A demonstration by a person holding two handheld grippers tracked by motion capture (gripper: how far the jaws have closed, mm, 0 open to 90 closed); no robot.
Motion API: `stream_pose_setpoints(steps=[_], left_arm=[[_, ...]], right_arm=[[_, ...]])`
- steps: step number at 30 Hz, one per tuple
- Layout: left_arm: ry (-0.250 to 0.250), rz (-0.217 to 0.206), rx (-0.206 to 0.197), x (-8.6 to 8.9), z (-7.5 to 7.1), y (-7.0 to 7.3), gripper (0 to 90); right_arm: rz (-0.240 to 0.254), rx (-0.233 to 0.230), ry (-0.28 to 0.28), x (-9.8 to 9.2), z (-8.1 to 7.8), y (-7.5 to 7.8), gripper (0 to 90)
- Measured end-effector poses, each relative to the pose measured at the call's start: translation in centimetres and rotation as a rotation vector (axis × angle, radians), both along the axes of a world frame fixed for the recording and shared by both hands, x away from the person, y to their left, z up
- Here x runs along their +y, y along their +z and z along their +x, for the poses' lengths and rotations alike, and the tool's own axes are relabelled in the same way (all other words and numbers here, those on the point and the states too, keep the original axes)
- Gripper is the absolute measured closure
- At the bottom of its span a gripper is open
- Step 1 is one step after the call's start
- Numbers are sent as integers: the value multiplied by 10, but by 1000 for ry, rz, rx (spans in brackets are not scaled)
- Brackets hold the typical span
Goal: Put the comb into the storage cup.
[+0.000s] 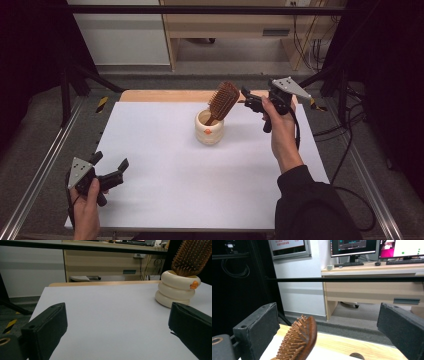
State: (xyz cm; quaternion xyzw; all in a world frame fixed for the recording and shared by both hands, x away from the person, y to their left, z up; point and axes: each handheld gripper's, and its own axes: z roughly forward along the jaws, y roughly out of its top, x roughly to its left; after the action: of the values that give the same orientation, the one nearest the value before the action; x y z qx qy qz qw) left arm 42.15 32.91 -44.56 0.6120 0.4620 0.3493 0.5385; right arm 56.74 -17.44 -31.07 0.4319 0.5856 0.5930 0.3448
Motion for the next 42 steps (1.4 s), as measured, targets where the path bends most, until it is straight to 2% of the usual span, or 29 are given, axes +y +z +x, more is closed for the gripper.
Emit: stream_pose_setpoints(steps=[5, 15, 23, 29, 35, 42], left_arm=[[-27, -19, 1, 2, -1, 1, 17], [-54, -24, 0, 2, -2, 1, 16], [-44, -25, -12, 4, -3, 2, 16], [-57, -7, -29, 3, -5, 1, 14], [-45, -21, -29, 6, -5, 2, 14], [-61, -21, -27, 3, -5, 3, 13]], right_arm=[[0, -23, 20, -8, -8, 3, 40], [-5, -45, 35, -22, -24, 4, 29], [1, -51, 31, -33, -31, 1, 28], [-2, -61, 25, -42, -38, -1, 30], [-1, -63, 8, -52, -44, -3, 30], [-6, -67, 6, -61, -51, -6, 32]])
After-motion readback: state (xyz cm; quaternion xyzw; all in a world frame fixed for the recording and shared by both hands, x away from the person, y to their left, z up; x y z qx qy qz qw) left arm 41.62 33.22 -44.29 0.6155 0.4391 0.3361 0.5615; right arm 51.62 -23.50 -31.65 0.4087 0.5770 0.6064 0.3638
